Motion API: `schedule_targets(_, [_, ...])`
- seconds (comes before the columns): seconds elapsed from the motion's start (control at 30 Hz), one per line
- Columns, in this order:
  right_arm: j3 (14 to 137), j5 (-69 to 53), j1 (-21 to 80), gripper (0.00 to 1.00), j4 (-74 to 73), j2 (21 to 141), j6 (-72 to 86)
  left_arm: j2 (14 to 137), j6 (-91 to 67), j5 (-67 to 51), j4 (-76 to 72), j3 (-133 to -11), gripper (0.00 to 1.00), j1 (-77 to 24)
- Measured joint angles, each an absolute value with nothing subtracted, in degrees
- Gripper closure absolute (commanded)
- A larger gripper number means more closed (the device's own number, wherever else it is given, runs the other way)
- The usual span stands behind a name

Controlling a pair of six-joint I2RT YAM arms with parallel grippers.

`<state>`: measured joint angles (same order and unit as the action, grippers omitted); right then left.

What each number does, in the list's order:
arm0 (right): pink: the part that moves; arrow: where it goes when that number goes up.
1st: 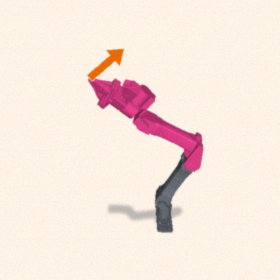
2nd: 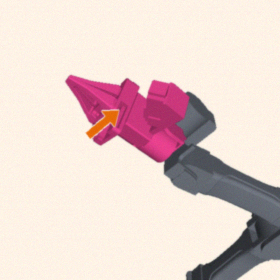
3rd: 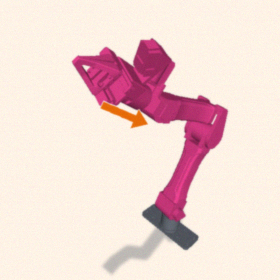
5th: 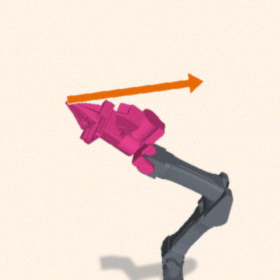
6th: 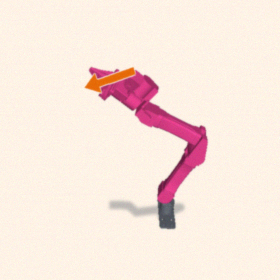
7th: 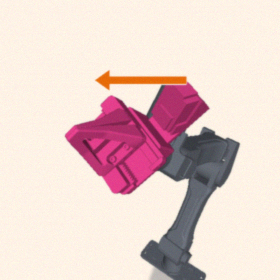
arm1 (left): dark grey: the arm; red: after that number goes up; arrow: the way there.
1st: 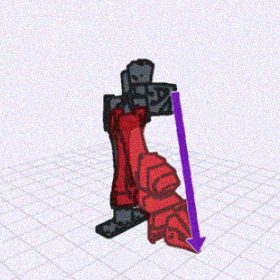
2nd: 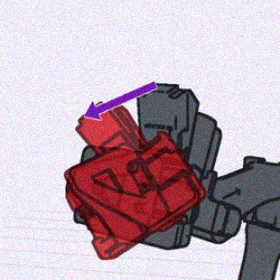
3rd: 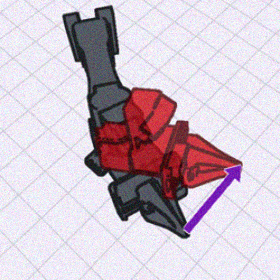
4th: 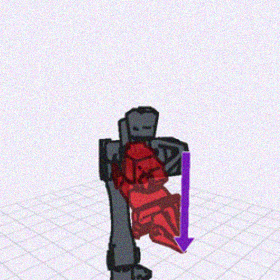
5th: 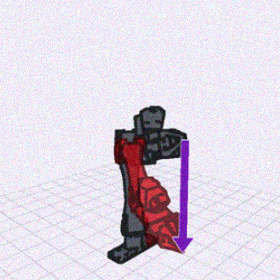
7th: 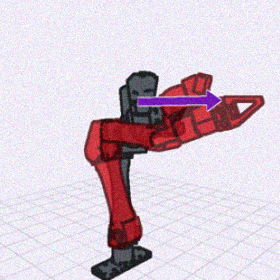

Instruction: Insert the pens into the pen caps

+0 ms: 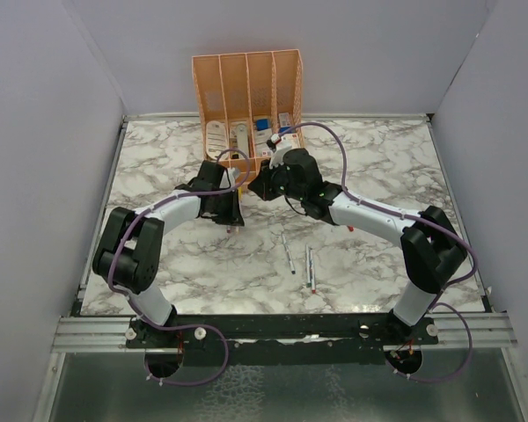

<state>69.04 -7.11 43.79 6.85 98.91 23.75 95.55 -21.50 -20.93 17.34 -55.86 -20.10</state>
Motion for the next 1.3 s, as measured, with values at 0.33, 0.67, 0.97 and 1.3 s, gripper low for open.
schedule_targets(0.33, [69.0,-6.9,43.8,0.99,6.7,98.9,23.7,96.6,-21.6,-19.9,18.6,-55.9,0.80,-19.9])
schedule_targets(0.67, [69.0,-6.2,43.8,0.99,6.4,98.9,23.7,98.9,-21.6,-19.6,18.7,-57.8,0.71,-19.9])
schedule_targets(0.97, [69.0,-5.6,43.8,0.99,6.4,98.9,23.7,98.9,-21.6,-19.6,18.7,-57.8,0.71,-19.8])
schedule_targets(1.3, [69.0,-5.5,43.8,0.99,6.4,98.9,23.7,98.9,-20.7,-21.9,16.6,-58.7,0.56,-19.8])
